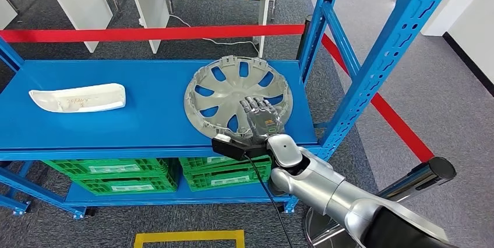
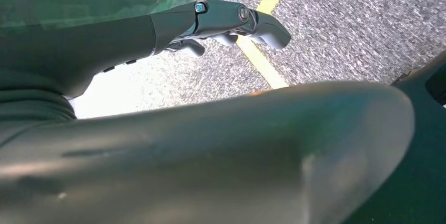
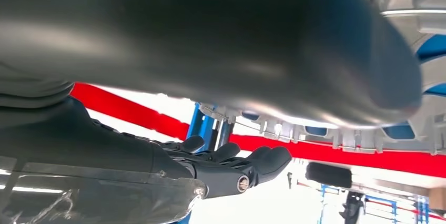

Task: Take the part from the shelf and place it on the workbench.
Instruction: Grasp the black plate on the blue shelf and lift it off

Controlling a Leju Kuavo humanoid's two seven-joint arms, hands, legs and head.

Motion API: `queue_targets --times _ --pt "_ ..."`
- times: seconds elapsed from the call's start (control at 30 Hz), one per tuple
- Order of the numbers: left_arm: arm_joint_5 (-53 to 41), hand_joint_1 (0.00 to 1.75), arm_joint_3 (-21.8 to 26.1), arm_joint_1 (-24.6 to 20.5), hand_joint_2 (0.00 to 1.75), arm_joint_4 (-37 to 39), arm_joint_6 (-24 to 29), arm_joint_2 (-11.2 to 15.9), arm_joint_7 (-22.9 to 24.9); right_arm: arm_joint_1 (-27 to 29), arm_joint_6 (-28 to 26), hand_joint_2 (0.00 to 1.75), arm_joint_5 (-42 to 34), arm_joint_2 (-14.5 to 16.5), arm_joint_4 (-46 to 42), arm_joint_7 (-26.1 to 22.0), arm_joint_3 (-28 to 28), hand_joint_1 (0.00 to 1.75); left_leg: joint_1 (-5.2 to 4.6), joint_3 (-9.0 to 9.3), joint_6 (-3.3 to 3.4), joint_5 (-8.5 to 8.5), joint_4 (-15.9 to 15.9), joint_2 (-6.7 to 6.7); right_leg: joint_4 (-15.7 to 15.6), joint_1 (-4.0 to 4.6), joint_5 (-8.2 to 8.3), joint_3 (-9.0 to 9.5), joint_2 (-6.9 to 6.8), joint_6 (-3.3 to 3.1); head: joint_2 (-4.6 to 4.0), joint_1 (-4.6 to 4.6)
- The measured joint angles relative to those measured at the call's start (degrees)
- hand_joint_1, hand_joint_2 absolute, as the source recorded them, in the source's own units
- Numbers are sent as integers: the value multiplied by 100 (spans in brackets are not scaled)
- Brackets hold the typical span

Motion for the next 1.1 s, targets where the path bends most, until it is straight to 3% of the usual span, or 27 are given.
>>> queue_targets --times 0.17,1.1 --pt "1 0 3 0 0 0 -8 2 1 3 0 0 0 -2 0 2 -2 0 0 3 3 -2 0 1 -8 -1 3 -1 1 63 0 -2" --pt "-6 0 40 -3 0 0 -9 0 15 40 2 0 2 -4 0 3 -2 0 11 12 -24 14 -38 1 12 10 -13 -23 0 37 0 -2"
